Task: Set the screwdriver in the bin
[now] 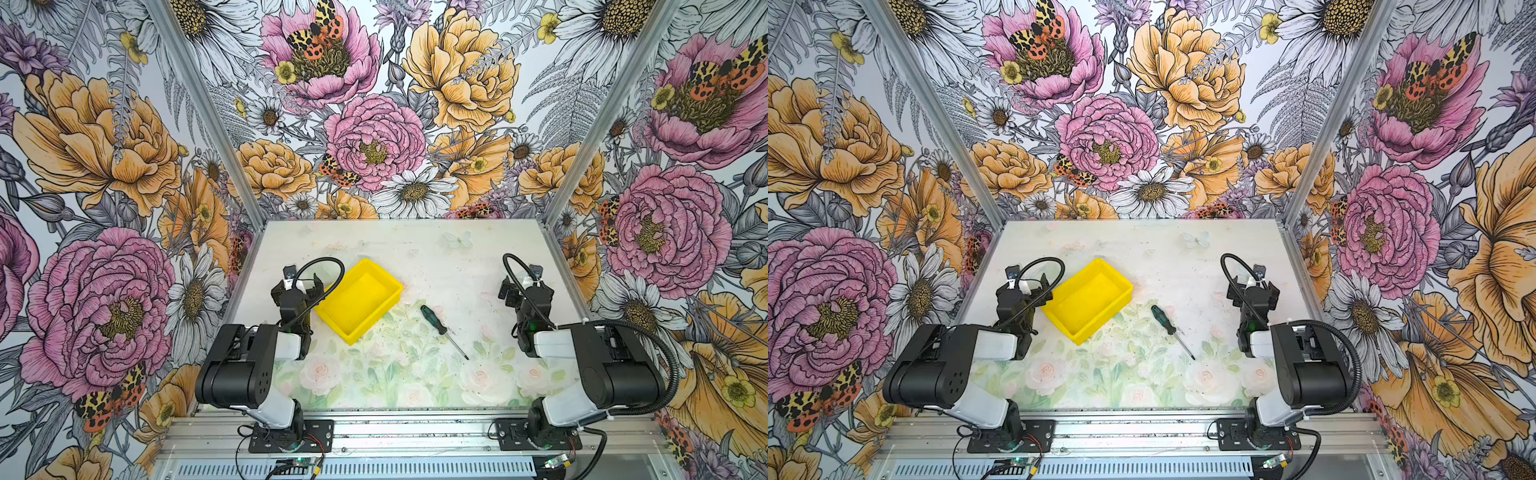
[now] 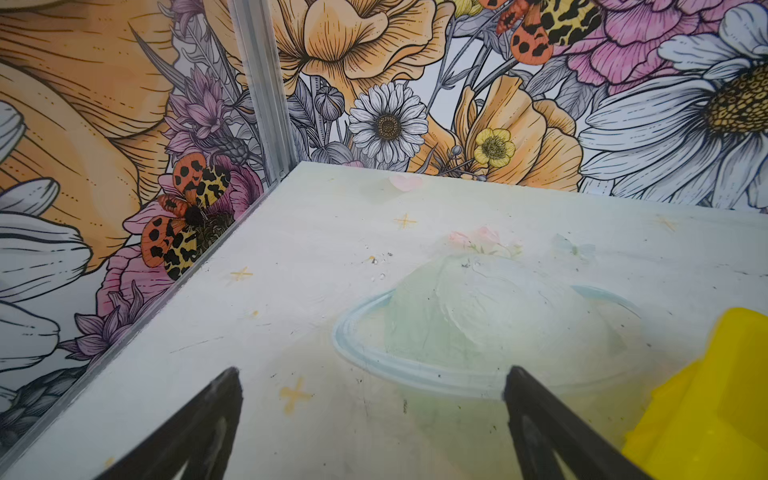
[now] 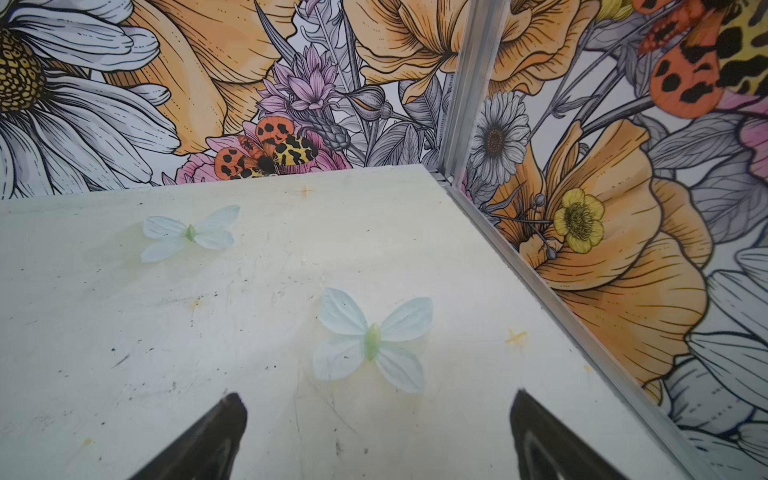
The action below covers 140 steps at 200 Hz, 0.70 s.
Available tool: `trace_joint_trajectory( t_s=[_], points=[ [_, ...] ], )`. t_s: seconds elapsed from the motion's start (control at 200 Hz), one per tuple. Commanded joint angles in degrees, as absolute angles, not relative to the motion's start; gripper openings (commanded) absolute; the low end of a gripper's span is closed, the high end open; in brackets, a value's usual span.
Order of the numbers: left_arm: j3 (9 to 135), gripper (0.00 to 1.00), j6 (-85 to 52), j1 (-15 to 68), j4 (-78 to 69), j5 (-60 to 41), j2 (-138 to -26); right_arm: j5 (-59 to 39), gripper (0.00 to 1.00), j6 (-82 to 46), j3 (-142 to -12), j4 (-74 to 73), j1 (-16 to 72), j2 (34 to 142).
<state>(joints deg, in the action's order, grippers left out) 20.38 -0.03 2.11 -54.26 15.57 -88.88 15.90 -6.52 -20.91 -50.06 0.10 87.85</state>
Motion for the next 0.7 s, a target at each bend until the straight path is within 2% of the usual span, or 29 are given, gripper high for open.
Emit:
trace_joint_trajectory(
  t_s=[0.0, 0.696],
  points=[
    [20.92, 0.99, -0.59, 1.55, -55.25, 16.00, -88.86, 16.72, 1.00, -6.92, -21.05, -52.33, 0.42, 87.88],
    [20.92, 0.99, -0.53, 1.52, -55.25, 16.00, -88.85, 16.77, 1.00, -6.81, -21.17, -52.19, 0.42, 87.93]
  ],
)
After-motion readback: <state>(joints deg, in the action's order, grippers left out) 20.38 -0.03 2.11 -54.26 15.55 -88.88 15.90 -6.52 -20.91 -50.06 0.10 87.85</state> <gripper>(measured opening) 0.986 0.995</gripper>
